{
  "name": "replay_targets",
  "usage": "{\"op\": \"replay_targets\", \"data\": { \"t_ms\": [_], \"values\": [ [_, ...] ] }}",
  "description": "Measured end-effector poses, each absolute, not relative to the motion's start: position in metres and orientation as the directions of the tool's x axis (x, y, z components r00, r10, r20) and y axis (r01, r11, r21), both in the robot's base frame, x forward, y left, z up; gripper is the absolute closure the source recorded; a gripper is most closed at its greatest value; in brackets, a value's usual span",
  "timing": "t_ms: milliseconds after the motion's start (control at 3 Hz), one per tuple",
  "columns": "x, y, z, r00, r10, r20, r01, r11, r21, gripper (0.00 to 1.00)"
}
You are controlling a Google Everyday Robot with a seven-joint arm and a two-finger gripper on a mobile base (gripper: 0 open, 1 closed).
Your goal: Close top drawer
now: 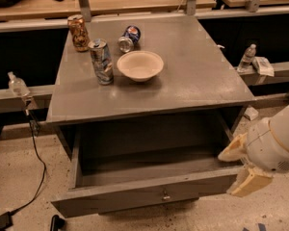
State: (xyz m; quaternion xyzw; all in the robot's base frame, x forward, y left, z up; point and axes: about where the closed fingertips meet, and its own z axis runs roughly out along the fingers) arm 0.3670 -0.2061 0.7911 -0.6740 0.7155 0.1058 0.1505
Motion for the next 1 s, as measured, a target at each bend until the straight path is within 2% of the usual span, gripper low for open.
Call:
{"op": "replay_targets", "data": {
  "t_ms": [333, 667, 1000],
  "values": [
    [0.349, -0.191, 0.777, 0.039, -0.938, -0.346, -0.994, -0.001, -0.109, 0.74],
    [0.350, -0.192, 0.780, 0.031, -0.938, -0.346, -0.994, 0.006, -0.106, 0.97],
    [0.345, -0.183, 0.742, 0.025, -0.920, -0.390, -0.995, 0.015, -0.098, 1.00]
  ]
}}
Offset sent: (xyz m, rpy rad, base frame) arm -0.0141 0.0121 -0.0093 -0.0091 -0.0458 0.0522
